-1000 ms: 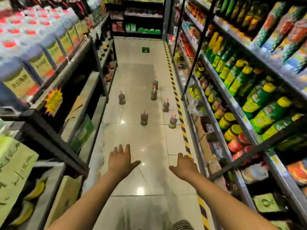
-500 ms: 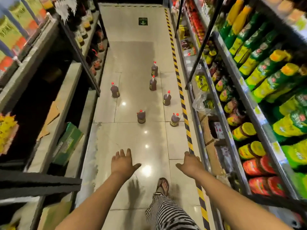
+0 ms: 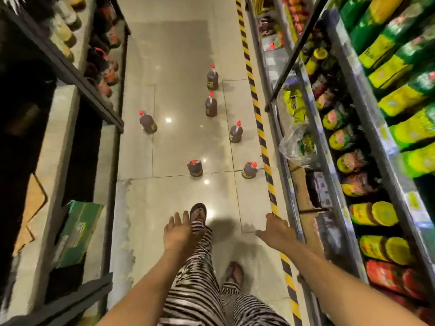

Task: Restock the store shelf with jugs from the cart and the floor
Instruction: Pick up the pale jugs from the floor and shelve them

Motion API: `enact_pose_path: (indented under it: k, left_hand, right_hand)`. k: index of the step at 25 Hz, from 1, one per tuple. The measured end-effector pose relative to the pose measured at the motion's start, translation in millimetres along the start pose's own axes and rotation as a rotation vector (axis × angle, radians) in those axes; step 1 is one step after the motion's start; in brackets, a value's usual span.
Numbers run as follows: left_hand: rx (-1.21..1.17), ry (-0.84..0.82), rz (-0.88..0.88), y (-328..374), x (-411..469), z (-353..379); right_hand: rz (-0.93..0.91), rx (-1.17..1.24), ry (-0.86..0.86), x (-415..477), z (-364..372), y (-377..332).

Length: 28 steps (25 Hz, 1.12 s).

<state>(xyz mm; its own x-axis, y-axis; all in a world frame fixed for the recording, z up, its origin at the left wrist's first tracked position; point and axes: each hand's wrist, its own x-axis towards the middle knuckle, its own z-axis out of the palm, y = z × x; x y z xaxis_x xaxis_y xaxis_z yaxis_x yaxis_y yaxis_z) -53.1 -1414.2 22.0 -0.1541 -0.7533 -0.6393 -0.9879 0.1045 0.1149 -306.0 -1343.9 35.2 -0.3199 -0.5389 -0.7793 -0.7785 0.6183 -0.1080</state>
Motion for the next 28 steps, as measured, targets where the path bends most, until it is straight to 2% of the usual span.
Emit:
enact_pose_path:
  k: [7, 11, 16, 21, 25, 28]
  left_hand:
    - [-0.03, -0.012, -0.025, 4.4, 178.6, -30.4]
    - [-0.048, -0.016, -0.01, 14.6, 275.4, -15.9]
    - [-0.069, 0.037, -0.015, 18.2, 406.8, 59.2]
    - [-0.206, 0.128, -0.033, 3.3, 513.8, 148.9]
    - [-0.467, 0.337, -0.03, -9.2, 565.4, 190.9]
    - [-0.473, 0.396, -0.031, -19.2, 586.8, 192.6]
  right_hand:
    - [0.167, 0.119, -0.044, 138.2, -31.6, -44.0]
    - [0.159, 0.172, 0.053, 226.1, -44.2, -66.7]
    - [0.16, 0.151, 0.148, 375.9, 3.0, -48.0]
    - [0.098, 0.138, 0.372, 511.8, 65.7, -6.2]
    - [0.142, 0.39, 0.485, 582.5, 98.0, 22.2]
    - [0.109, 0.526, 0.566, 606.1, 98.9, 29.9]
